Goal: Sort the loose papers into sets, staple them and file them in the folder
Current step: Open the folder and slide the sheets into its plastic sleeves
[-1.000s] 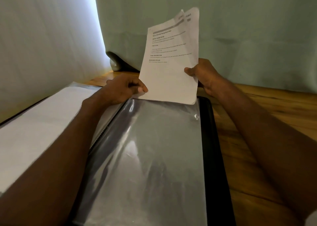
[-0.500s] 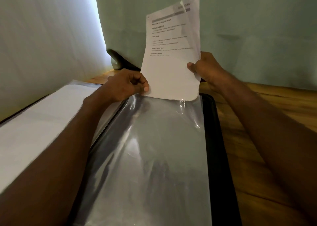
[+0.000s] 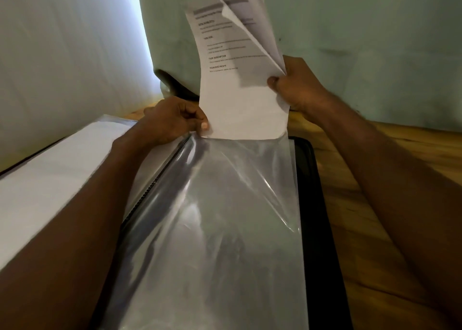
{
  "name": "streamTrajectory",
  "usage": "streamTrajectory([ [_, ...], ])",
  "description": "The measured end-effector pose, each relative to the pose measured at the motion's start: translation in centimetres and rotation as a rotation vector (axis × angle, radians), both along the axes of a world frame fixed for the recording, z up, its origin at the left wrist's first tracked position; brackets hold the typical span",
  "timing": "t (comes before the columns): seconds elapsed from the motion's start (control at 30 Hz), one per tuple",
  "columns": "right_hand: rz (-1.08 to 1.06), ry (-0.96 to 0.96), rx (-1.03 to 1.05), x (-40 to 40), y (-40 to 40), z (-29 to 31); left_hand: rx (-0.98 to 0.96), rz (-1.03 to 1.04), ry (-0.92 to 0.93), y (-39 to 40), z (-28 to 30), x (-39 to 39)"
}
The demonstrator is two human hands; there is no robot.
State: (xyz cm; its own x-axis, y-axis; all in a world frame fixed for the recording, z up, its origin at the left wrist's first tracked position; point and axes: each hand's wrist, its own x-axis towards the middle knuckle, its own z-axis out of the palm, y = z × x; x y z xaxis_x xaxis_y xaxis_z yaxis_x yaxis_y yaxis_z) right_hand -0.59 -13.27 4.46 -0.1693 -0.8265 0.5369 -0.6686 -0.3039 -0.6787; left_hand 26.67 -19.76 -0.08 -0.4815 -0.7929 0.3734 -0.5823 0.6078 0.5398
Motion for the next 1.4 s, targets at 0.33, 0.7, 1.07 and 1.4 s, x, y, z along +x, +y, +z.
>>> streamTrajectory([
  [0.33,0.051,-0.126,0.034,0.4,0.5,0.1,0.0,-0.033,0.125,0.3,-0.1,-0.1],
  [0.7,0.015,0.015,0.064,0.3,0.3,0.4,-0.022,0.005,-0.126,-0.5,-0.2,1.2],
  [1.07,0.119,-0.65,0.488,-2.3,0.1,-4.8,-0.018,0.116,-0.128,-0.6,-0.8,-0.2],
  [1.4,0.483,-0.637,0.586,-4.6,0.4,-5.5,0.029,0.064,0.003,-0.2,-1.0,-0.6],
])
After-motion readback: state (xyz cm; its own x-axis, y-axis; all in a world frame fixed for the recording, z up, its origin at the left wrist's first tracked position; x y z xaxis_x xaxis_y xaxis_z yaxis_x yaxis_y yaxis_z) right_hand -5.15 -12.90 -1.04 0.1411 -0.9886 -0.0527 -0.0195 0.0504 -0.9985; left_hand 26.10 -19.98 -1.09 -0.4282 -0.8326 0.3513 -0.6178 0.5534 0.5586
